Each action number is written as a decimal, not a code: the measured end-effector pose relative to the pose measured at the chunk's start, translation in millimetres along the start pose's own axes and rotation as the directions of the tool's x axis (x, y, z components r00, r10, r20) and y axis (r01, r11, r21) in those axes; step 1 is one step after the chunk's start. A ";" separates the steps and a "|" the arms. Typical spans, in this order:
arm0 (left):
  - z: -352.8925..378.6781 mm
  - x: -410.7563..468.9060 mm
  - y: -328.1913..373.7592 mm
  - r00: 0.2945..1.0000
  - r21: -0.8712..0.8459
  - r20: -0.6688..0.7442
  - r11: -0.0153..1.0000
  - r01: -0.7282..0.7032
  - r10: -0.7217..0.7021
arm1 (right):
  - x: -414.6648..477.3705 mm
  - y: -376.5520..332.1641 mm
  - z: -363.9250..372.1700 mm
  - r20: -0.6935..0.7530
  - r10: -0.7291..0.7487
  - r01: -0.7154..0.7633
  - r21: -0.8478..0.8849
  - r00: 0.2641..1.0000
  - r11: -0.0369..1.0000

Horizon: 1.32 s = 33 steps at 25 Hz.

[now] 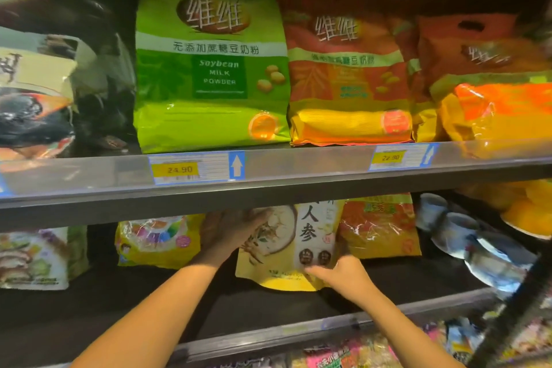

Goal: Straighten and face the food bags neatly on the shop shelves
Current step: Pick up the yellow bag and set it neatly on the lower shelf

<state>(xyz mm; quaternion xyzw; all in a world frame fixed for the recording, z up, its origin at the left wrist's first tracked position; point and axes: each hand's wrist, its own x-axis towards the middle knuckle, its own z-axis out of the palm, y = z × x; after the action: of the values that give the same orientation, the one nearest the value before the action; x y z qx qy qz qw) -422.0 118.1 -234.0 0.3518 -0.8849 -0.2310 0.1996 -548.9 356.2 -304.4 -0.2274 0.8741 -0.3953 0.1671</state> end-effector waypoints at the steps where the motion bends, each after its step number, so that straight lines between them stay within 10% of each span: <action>1: -1.0 -2.1 6.9 1.000 -0.012 0.009 1.000 0.010 -0.010 | 2.6 1.7 2.2 0.011 -0.010 0.010 0.033 1.000 0.999; 18: 6.2 -15.0 -14.4 0.998 -0.167 -0.067 0.986 -0.022 0.011 | -62.0 -30.7 -8.2 -0.031 -0.105 0.108 0.118 0.994 0.987; 33: -95.3 -117.6 -67.7 0.966 -0.531 0.228 0.817 0.225 -0.118 | -189.2 -86.0 33.3 -0.058 -0.259 0.263 0.066 0.964 0.963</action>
<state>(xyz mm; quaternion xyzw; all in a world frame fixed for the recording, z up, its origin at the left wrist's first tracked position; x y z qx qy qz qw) -257.8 132.9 -216.1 0.3348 -0.7593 -0.5254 0.1879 -351.2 385.7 -238.2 -0.3247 0.8254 -0.4508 0.1005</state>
